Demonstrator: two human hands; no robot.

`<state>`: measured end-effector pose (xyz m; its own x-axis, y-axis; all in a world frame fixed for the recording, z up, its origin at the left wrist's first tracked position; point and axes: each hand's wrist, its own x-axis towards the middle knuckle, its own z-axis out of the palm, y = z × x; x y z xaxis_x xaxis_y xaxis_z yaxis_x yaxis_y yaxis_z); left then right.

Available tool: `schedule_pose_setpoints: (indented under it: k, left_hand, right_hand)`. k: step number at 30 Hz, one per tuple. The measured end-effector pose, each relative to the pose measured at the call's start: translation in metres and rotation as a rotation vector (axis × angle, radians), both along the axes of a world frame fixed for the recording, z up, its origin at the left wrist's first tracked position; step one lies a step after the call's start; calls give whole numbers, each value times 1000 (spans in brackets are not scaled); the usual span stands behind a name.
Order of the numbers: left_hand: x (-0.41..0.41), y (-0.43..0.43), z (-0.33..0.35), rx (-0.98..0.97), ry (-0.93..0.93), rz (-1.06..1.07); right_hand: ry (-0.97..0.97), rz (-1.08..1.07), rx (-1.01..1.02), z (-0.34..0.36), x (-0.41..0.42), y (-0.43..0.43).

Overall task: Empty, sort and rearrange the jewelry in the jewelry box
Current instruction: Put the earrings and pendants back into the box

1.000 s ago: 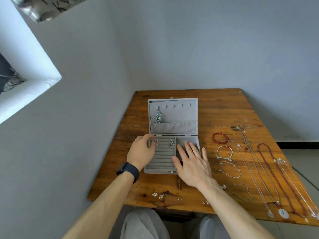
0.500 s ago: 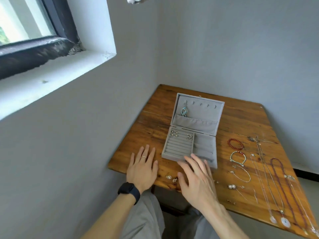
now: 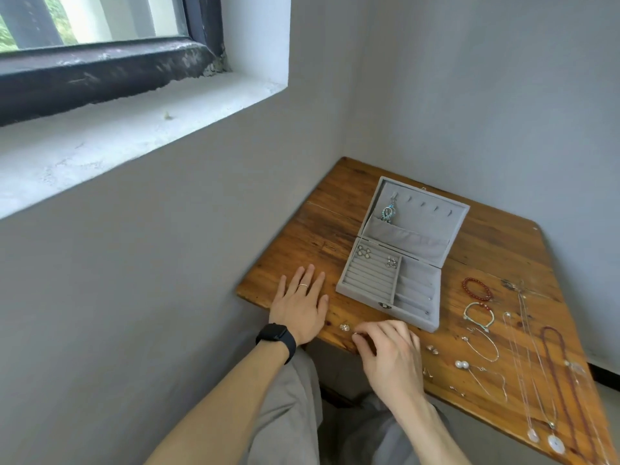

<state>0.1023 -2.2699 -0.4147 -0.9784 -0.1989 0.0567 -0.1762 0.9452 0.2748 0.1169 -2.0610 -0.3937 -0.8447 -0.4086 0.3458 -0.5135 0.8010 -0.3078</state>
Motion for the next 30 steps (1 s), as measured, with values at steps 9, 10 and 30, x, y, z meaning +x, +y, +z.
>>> schedule_pose_setpoints:
  k: [9,10,30]
  left_hand:
    - [35,4,-1,224,79,-134]
    - [37,6,1,249,92,-138]
    - [24,17,31,836,197,3]
  right_hand:
    - [-521,-122,-766,23,0,19]
    - [-557,-133,-812,23,1,22]
    - [-722,-243,-1054,12,15,40]
